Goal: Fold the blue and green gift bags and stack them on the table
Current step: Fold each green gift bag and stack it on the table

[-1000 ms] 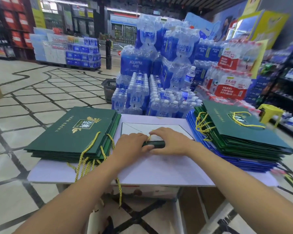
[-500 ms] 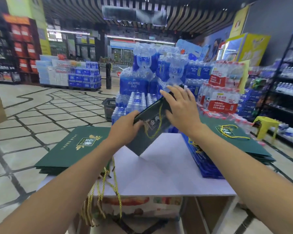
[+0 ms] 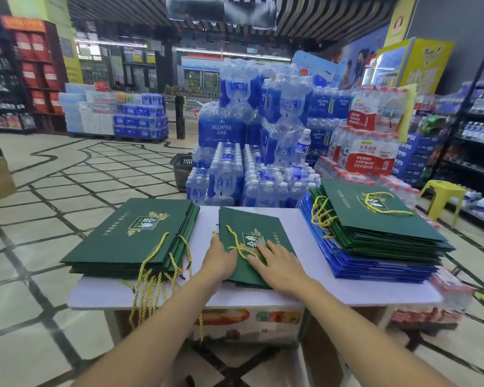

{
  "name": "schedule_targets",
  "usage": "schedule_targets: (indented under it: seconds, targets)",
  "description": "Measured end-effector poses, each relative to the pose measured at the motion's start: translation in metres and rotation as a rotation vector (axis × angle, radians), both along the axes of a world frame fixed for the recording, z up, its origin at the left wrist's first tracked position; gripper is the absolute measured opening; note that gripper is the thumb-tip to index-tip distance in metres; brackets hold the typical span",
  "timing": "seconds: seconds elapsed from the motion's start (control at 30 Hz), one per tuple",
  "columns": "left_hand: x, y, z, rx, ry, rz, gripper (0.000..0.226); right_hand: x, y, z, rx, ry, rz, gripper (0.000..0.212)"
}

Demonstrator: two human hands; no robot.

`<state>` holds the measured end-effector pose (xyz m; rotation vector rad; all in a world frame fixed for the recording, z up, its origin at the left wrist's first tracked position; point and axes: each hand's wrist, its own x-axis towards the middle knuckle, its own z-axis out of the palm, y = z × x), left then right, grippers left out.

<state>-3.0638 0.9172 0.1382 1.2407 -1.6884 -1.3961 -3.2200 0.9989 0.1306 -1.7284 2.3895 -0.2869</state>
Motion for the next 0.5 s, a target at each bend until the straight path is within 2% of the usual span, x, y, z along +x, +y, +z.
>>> schedule_targets:
  seconds: [0.07,0.13,0.2,0.23,0.33,0.5]
  targets:
    - [0.002,-0.004,-0.003,-0.169,-0.234,-0.004,0.048,0.003,0.004,-0.013,0.004,0.094,0.002,0.08]
    - [0.002,-0.006,-0.002,-0.42,-0.469,-0.041,0.065,0.004,0.004,-0.018,-0.001,0.126,0.014,0.081]
    - [-0.005,-0.014,-0.003,-0.653,-0.585,-0.142,0.06,0.004,0.004,-0.018,-0.005,0.133,0.023,0.081]
    - [-0.01,-0.02,-0.004,-0.704,-0.639,-0.217,0.056,0.004,0.004,-0.018,-0.009,0.136,0.023,0.081]
    - [-0.028,-0.038,-0.006,-0.71,-0.79,-0.363,0.053,0.005,0.005,-0.018,-0.025,0.14,0.015,0.079]
    - [-0.041,-0.066,-0.012,-0.651,-0.943,-0.407,0.057,0.005,0.004,-0.02,-0.044,0.145,0.0,0.079]
